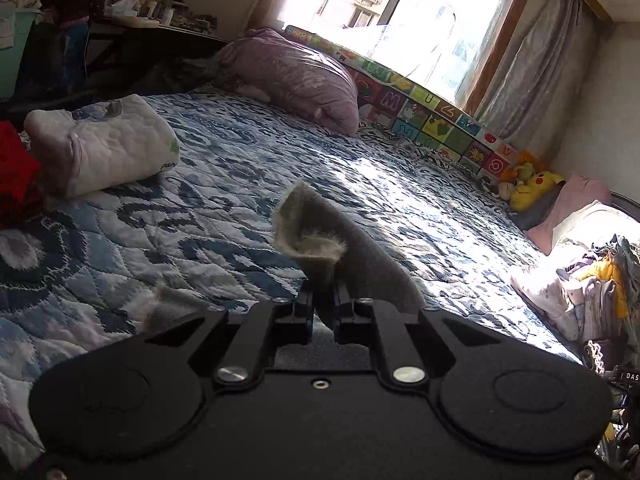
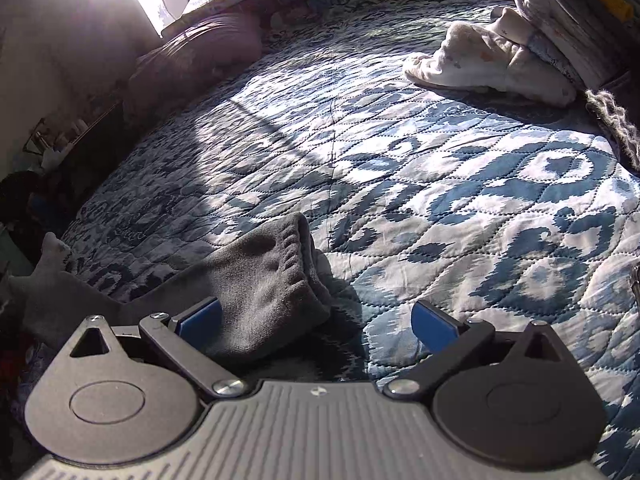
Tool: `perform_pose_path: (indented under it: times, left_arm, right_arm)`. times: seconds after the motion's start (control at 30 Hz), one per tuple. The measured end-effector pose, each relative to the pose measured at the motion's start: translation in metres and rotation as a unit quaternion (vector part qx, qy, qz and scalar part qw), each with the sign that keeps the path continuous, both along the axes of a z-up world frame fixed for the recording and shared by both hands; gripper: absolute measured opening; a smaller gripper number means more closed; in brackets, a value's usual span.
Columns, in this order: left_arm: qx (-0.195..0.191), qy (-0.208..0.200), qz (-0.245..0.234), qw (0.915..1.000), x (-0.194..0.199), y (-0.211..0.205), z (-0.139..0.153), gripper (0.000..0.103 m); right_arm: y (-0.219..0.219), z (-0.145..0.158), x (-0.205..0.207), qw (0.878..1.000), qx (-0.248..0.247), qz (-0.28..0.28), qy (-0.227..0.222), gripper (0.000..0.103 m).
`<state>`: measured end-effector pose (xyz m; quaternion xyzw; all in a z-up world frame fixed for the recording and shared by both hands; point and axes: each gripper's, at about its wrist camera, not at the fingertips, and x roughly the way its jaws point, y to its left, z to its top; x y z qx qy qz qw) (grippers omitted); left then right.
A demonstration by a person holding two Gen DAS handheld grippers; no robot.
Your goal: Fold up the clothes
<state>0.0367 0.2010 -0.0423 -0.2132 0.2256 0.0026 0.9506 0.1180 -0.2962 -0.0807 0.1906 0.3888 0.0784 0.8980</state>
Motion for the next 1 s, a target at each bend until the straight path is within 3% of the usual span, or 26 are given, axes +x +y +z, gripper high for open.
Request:
perform_pose_path:
  times: [0.33, 0.5, 0.57, 0.63, 0.77, 0.93, 0.97, 1.0]
  left_arm:
    - [-0.025, 0.031, 0.041, 0.9984, 0.0, 0.04, -0.03, 0.008]
    - [-0.033, 0.07, 0.078, 0.9939, -0.002, 0.051, -0.045, 0.012]
    - [-0.034, 0.084, 0.105, 0.9903, -0.005, 0.058, -0.048, 0.024]
    - [-0.058, 0.078, 0.121, 0.9879, -0.007, 0.072, -0.048, 0.062]
    - [-0.093, 0.072, 0.116, 0.9863, -0.001, 0.091, -0.047, 0.065]
    - [-0.118, 0.103, 0.063, 0.9857, 0.024, 0.099, -0.058, 0.068]
    - [-0.121, 0.11, 0.053, 0.9851, 0.028, 0.098, -0.061, 0.068]
    - [-0.118, 0.119, 0.043, 0.9849, 0.031, 0.095, -0.063, 0.056]
  right_arm:
    - [0.019, -0.005, 0.027, 0.999, -0.034, 0.029, 0.004, 0.094]
    - [0.023, -0.009, 0.044, 0.998, -0.043, 0.036, 0.006, 0.093]
    - [0.025, -0.01, 0.051, 0.998, -0.043, 0.04, 0.007, 0.093]
    - [0.026, -0.012, 0.058, 0.998, -0.041, 0.047, 0.008, 0.093]
    - [0.027, -0.022, 0.077, 0.998, -0.027, 0.057, 0.019, 0.094]
    - [0.026, -0.04, 0.091, 0.997, 0.019, 0.065, 0.045, 0.09]
    - [0.027, -0.043, 0.091, 0.996, 0.027, 0.069, 0.046, 0.088]
    - [0.029, -0.044, 0.091, 0.996, 0.029, 0.074, 0.043, 0.088]
